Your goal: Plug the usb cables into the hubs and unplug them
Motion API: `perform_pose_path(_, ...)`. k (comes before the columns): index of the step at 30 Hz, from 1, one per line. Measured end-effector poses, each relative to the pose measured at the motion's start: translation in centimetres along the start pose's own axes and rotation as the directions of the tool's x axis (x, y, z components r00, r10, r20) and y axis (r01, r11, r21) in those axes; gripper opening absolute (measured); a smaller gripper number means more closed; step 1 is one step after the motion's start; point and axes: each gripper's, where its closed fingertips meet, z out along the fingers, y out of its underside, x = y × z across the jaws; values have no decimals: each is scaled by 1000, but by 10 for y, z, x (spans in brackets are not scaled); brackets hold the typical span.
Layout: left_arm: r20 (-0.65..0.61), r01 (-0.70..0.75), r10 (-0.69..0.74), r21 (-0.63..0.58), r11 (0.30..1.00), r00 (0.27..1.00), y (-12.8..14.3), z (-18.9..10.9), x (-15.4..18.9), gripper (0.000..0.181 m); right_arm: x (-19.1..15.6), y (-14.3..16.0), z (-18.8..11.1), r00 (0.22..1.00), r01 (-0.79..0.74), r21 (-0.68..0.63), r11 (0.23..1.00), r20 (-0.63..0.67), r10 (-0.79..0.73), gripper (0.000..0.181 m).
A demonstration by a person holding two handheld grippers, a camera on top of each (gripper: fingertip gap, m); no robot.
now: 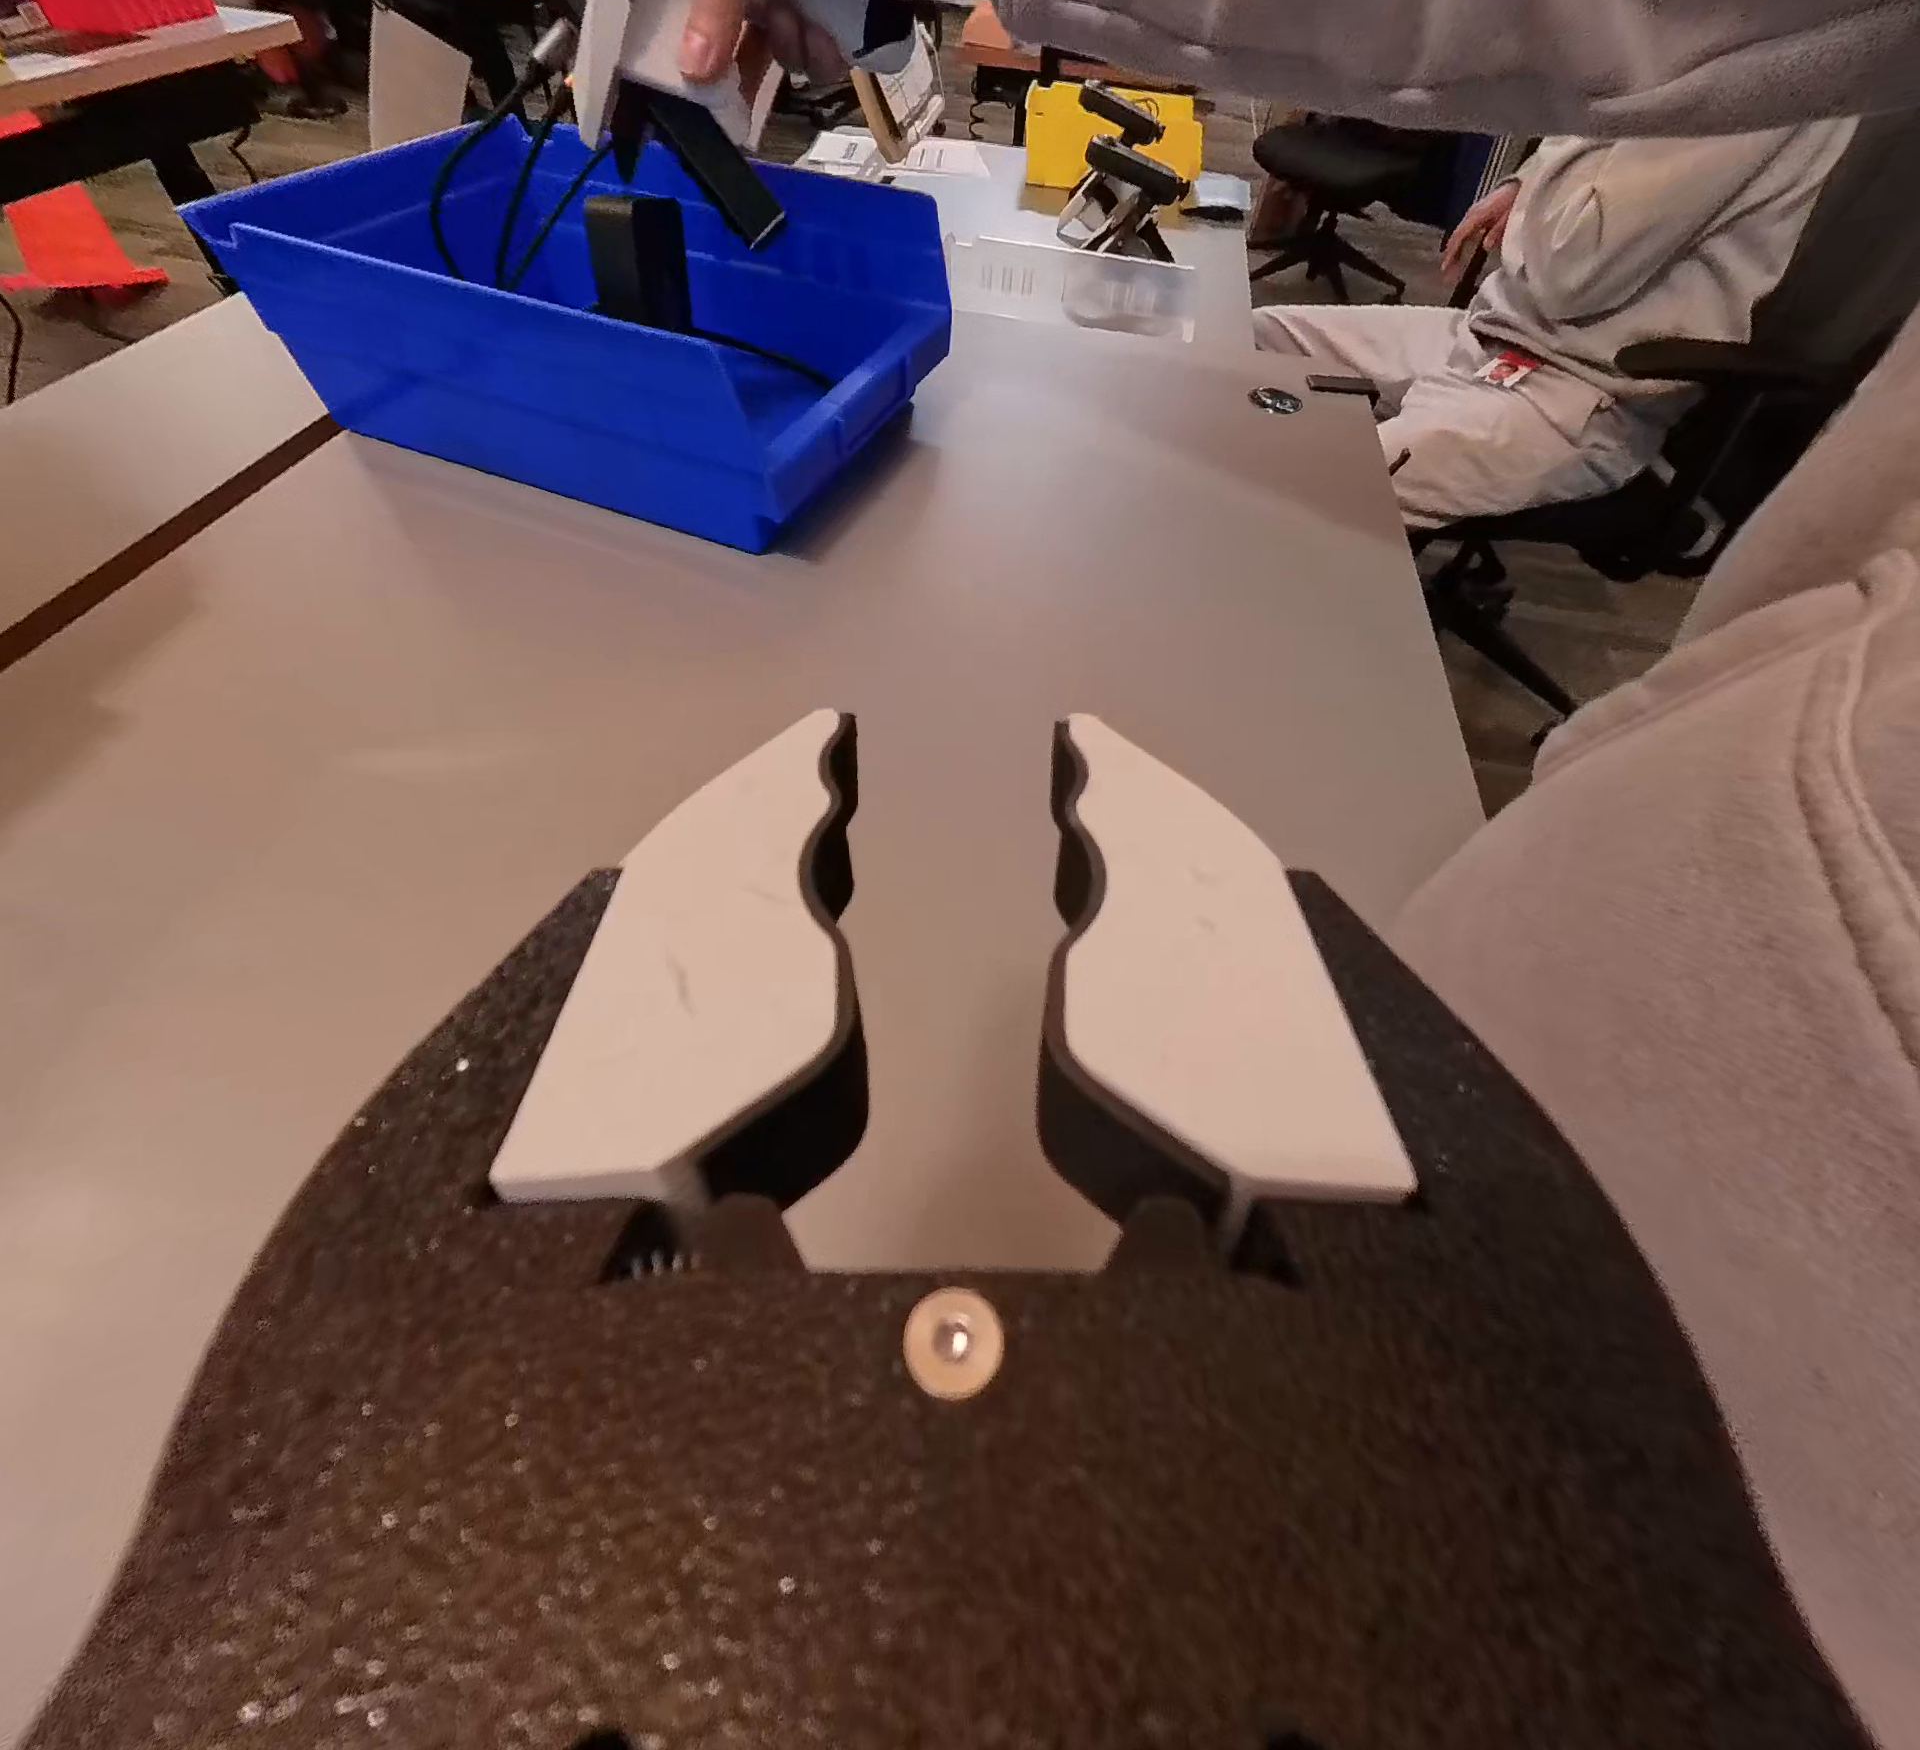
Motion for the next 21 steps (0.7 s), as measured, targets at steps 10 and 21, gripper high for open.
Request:
perform_pose_path(10,-6,10,-10,-19,1000,1000,-1,6,0,34,20,-9,21,999,-38,3,999,7,37,81)
perform_pose_path(21,-33,13,-15,-55,998,999,-11,39,-7,35,-10,-14,-29,999,-4,223,975,46,-6,82)
